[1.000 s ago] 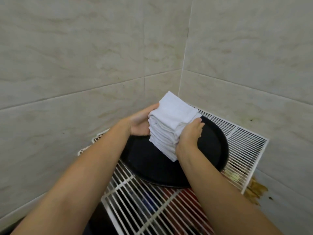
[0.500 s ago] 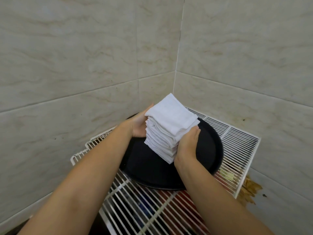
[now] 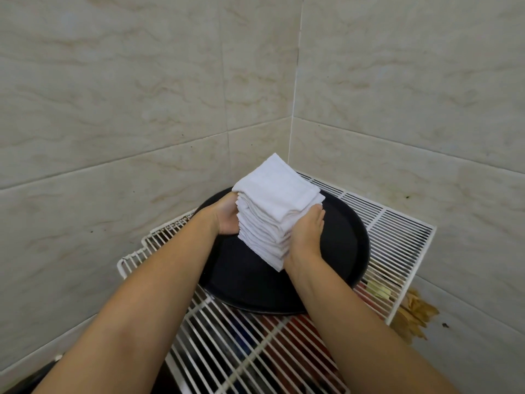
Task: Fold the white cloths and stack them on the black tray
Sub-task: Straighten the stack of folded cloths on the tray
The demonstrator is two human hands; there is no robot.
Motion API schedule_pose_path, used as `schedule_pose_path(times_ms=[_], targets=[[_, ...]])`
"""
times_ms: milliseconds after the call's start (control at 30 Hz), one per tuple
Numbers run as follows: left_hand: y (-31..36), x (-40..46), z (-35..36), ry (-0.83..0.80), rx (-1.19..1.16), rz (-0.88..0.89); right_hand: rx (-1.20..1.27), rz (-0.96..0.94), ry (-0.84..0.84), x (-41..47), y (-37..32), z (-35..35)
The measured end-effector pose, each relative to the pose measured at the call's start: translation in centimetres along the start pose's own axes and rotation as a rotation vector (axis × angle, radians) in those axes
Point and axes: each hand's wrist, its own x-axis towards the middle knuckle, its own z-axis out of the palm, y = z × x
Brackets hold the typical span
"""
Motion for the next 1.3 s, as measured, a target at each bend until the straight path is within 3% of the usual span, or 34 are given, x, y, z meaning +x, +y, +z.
schedule_pose_path(times_ms=[100, 333, 467, 667, 833, 1033, 1200, 1300], targets=[[-0.5, -1.0, 0.4, 0.08, -0.085, 0.06, 0.018, 0.092, -0.112, 1.2, -1.1, -3.0], [-3.8, -3.5, 3.2, 0.543, -0.266, 0.241, -0.15, 0.23, -0.552, 9.2, -5.5, -5.4], [-5.0, -3.6, 7.3, 0.647, -0.39, 0.224, -0.212, 0.329, -0.797, 11.1, -5.3, -3.2], [-3.7, -2.2, 9.2, 0.658, -0.457, 0.267, -0.209, 0.375, -1.046, 11.3, -5.0, -1.8], [-2.5, -2.8, 9.9, 0.667, -0.415, 0.208, -0.157, 0.39, -1.14, 10.6, -5.0, -1.9], [-2.0, -3.3, 10.8, 0.741, -0.371, 0.151, -0.186, 0.389, -1.134, 9.5, -5.3, -2.4], [-4.3, -3.8, 11.8, 0.829, -0.417, 0.275, -0.194, 0.385, -1.104, 10.5, -4.9, -4.2], [-5.8, -3.6, 12.7, 0.88, -0.395, 0.298, -0.195, 0.371, -1.169, 10.0, -4.5, -5.2]])
